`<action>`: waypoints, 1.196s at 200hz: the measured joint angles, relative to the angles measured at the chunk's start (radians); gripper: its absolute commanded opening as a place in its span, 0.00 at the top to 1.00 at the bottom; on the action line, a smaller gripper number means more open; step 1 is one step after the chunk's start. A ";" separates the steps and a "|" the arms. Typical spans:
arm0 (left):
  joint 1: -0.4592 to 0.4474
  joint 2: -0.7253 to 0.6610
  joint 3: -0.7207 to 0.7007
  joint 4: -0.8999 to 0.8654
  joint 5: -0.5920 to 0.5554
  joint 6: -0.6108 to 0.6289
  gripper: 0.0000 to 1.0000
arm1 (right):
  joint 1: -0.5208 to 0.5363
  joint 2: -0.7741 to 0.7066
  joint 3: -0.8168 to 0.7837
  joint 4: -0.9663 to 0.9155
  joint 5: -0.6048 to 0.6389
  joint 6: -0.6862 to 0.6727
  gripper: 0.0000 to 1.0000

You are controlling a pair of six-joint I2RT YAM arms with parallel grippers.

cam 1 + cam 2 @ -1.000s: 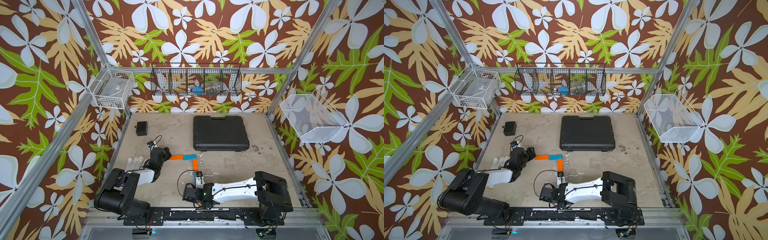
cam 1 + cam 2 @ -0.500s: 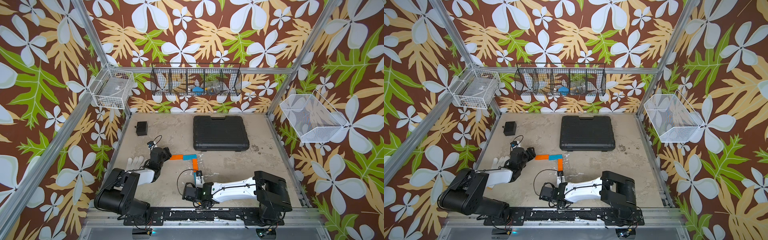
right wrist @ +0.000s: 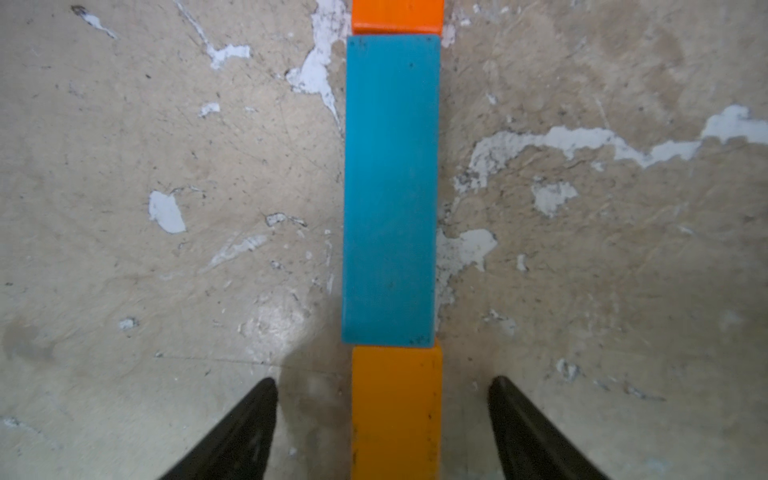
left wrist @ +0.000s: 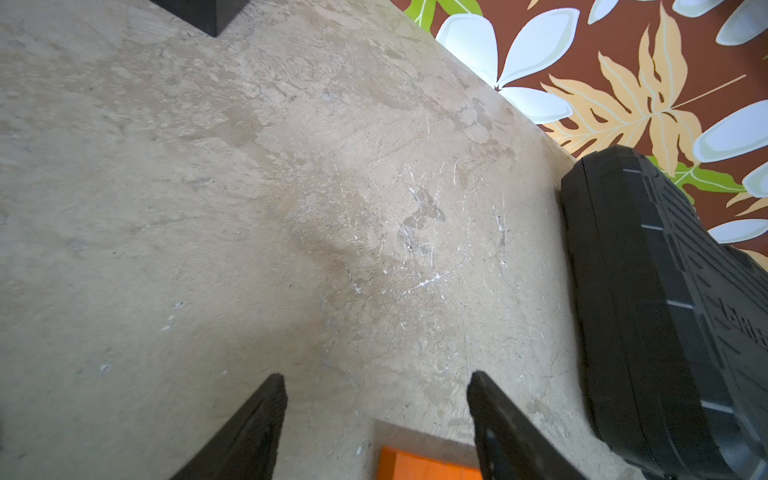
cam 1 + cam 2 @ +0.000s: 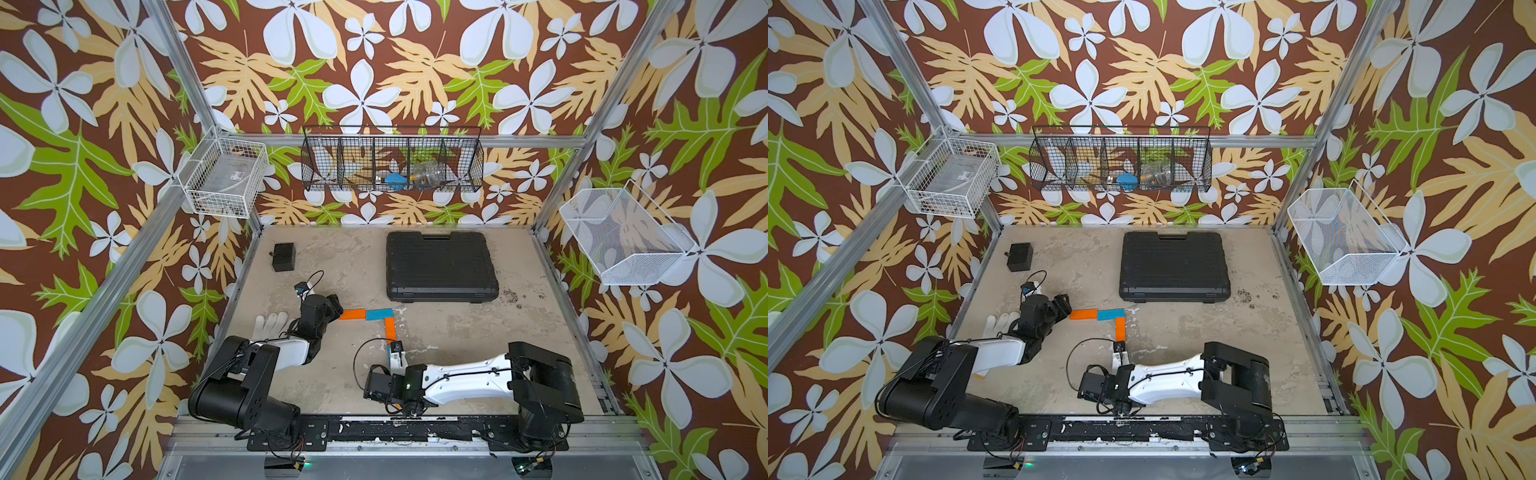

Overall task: Assemble the number 7 with building blocks
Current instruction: Assemble the building block at the center of the board, then reset both arms

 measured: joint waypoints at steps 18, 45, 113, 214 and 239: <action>0.000 0.000 0.001 0.000 0.000 -0.002 0.28 | 0.000 -0.010 0.000 0.000 -0.005 -0.001 0.00; 0.000 0.003 0.001 0.000 0.000 -0.002 0.28 | -0.005 -0.080 0.023 -0.017 0.017 -0.034 0.00; 0.000 -0.138 -0.056 0.024 -0.005 0.061 0.30 | -0.380 -0.663 -0.185 0.163 0.081 -0.504 0.00; 0.000 -0.572 -0.356 0.291 -0.198 0.505 0.00 | -1.285 -0.676 -0.885 1.104 -0.083 -1.073 0.00; 0.015 -0.322 -0.386 0.457 -0.186 0.616 0.00 | -1.287 -0.649 -0.956 1.374 -0.111 -1.096 0.00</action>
